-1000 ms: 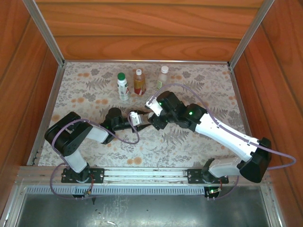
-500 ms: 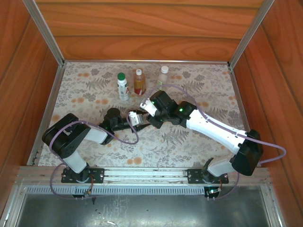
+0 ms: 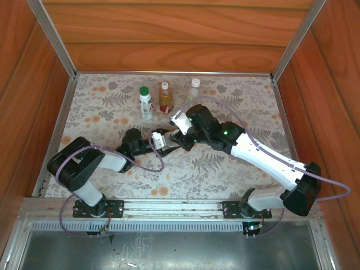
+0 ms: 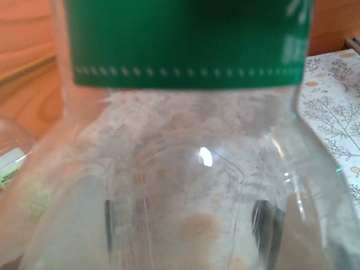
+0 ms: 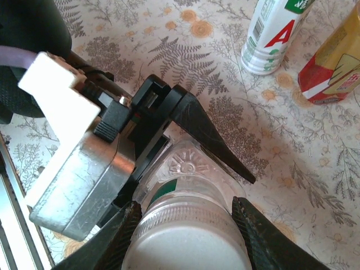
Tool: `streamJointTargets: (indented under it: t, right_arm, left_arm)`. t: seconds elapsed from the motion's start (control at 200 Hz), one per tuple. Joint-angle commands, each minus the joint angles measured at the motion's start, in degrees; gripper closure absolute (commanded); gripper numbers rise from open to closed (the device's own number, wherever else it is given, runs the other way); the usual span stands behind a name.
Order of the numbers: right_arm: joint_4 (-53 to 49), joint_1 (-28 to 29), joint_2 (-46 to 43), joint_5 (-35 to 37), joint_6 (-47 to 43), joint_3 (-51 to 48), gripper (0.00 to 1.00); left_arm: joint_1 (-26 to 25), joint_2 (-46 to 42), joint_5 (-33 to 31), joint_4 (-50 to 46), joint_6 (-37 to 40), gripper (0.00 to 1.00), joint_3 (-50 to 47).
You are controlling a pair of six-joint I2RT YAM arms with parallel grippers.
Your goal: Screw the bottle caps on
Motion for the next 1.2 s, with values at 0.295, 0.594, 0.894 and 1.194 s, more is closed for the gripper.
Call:
streamJointTargets:
  t: [0.295,0.594,0.894,1.194]
  right_arm:
    - [-1.4,-0.7,-0.3,2.0,-0.5,-0.6,0.75]
    - [-0.2,-0.7,-5.2,-0.3,-3.0,-2.7,0.37]
    - [-8.3,1.1,-10.2,-3.6,-32.5,-3.8,0.20]
    - [-12.6,2.0,-3.9,1.0,-40.8,1.2,0.35]
  left_arm:
    - [-0.3,-3.1,4.2,1.1,-2.5,0.33,-0.2]
    - [-0.3,-1.7,4.4,1.1,-1.0,0.46,-0.3]
    - [-0.3,-2.5,6.4,0.7,6.6,0.46,-2.5]
    - [-0.3,-2.1,8.8,0.0,7.9,0.46,-2.5]
